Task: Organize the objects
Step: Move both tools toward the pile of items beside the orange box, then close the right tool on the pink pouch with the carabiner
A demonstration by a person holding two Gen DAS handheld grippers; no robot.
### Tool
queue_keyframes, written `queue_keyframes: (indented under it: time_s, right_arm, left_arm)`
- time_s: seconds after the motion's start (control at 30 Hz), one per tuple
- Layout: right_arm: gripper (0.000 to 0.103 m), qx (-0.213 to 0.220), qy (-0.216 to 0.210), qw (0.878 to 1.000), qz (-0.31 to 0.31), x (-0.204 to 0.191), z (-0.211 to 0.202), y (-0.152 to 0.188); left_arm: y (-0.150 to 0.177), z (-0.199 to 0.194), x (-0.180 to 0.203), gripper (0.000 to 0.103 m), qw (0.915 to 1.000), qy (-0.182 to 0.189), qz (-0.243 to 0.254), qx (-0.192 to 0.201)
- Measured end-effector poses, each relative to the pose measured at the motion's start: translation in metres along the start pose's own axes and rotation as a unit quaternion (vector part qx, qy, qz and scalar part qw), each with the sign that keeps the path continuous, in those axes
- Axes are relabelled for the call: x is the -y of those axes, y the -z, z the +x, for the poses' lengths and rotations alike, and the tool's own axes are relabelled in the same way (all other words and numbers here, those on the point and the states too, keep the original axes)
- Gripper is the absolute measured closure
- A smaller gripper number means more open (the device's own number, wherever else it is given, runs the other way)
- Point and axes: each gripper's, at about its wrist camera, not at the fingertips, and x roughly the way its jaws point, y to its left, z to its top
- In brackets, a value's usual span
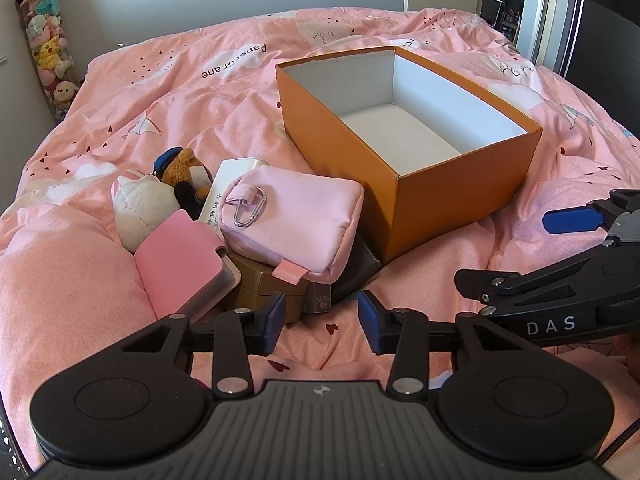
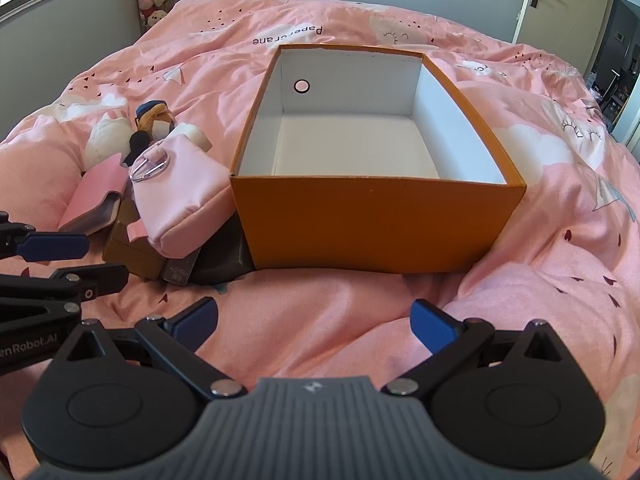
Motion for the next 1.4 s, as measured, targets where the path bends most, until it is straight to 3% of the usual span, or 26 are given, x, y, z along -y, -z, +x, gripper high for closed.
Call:
queue_keyframes:
  time_s: [0.07, 0.27, 0.47, 0.6, 0.73, 0.9, 1.13, 1.4]
  right_arm:
    - [0.003, -0.002, -0.005, 1.000, -0.003, -0.001, 0.001, 0.000]
    - [0.032, -0.003, -0.029, 0.999, -0.032, -0.010, 0.005, -0.007]
    - [0.046, 0.026, -0.066, 0.994, -0.080, -0.026, 0.000, -0.029]
    - [0.046, 0.043, -0.096, 0.986, -0.132, -0.047, 0.002, -0.047]
    - [0.047, 0.051, -0.099, 0.972, -0.207, -0.077, 0.011, -0.054]
    - [0.047, 0.037, -0.110, 0.958, -0.261, -0.100, 0.027, -0.056]
    - [0.040, 0.007, -0.092, 0.942, -0.324, -0.123, 0.055, -0.060]
    - [0.030, -0.010, -0.059, 0.913, -0.403, -0.143, 0.079, -0.049]
  left_arm:
    - [0.000, 0.000, -0.002, 0.054, 1.0000, 0.000, -0.004, 0.000]
    - [-0.005, 0.000, -0.014, 0.054, 0.9996, 0.005, -0.027, -0.001]
    - [-0.017, 0.004, -0.033, 0.058, 0.9985, -0.021, -0.049, -0.012]
    - [-0.025, 0.006, -0.044, 0.058, 0.9975, -0.037, -0.058, -0.014]
    - [-0.028, 0.013, -0.058, 0.059, 0.9958, -0.051, -0.072, -0.026]
    - [-0.024, 0.020, -0.076, 0.059, 0.9934, -0.060, -0.089, -0.041]
    - [-0.020, 0.027, -0.095, 0.059, 0.9901, -0.058, -0.117, -0.052]
    - [-0.018, 0.033, -0.101, 0.056, 0.9907, -0.049, -0.112, -0.059]
